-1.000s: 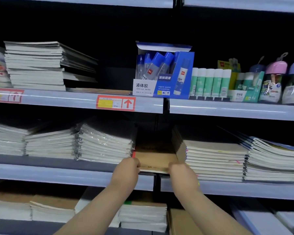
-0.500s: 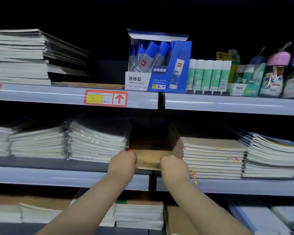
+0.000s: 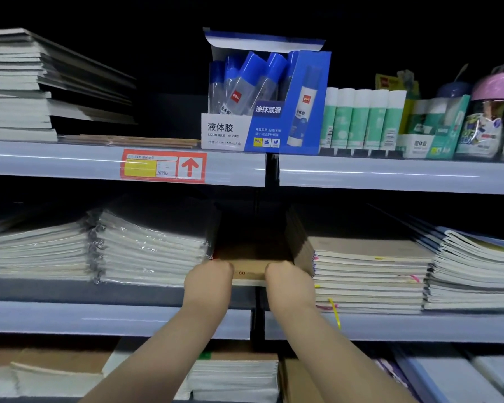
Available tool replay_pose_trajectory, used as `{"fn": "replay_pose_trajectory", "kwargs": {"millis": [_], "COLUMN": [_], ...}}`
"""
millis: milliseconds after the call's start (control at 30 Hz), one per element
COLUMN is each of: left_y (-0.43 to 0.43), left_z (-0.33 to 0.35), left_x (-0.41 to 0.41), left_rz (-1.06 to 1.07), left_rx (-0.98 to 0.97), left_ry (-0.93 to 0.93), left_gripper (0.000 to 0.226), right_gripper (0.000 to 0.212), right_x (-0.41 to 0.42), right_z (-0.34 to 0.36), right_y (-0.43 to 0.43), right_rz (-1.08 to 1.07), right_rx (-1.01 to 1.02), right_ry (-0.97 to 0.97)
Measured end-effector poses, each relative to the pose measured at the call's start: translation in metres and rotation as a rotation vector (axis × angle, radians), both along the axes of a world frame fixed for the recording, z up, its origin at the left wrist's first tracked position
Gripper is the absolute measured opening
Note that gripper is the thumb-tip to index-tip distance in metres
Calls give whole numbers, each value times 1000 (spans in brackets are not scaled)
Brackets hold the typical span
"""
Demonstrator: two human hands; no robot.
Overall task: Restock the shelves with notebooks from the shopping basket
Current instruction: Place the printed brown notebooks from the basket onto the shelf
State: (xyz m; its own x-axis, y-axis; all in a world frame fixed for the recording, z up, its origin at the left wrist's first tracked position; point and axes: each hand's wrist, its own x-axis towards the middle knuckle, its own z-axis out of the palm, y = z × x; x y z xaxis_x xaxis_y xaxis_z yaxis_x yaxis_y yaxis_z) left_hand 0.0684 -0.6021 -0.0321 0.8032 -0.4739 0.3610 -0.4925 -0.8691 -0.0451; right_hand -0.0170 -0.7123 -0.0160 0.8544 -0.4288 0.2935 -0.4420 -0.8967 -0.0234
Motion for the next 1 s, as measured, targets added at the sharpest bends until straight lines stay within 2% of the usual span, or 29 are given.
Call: {"fn": "replay_pose_trajectory", "kwargs": {"millis": [167,333,400,467,500,567,633,667,733,900,1000], "left_y": [-7,-2,8,18,23,30,38,43,54,84,101], "left_z": [-5,7,14,17,16,14,12,11,3,-29,-59], "left_x": [12,14,11,6,0,-14,-31,-38,-50,-78,-91], "left_rz": [54,-3,-66,-134,-175,-281,-372,-397,-446,-418,-373], "left_rx": [51,-9,-184,-469,-614,-948,-1246,-1319,-1391,-1574,-1602], "left_ry": [38,64,128,230,282,454,787,930,1088,1312,1396], "left_gripper": [31,22,15,33,38,35,37,45,60,77,81], "right_gripper": [32,34,27,22,29,40,40,38,37,57,59], "right_x": [7,7,0,-9,-15,-28,-39,-42,-49,-68,-79], "right_z": [-5,10,13,10,6,0,0,0,-4,-19,-41], "right_y": [-3,-1,3,5,8,15,29,34,44,71,88], "right_rz": [-32,-2,-7,40,94,206,249,259,276,216,204], "right_rx": [29,21,96,187,262,559,895,1023,1189,1444,1480], "right_ry": [59,81,44,-108,-202,-398,-548,-605,-676,-682,-653]}}
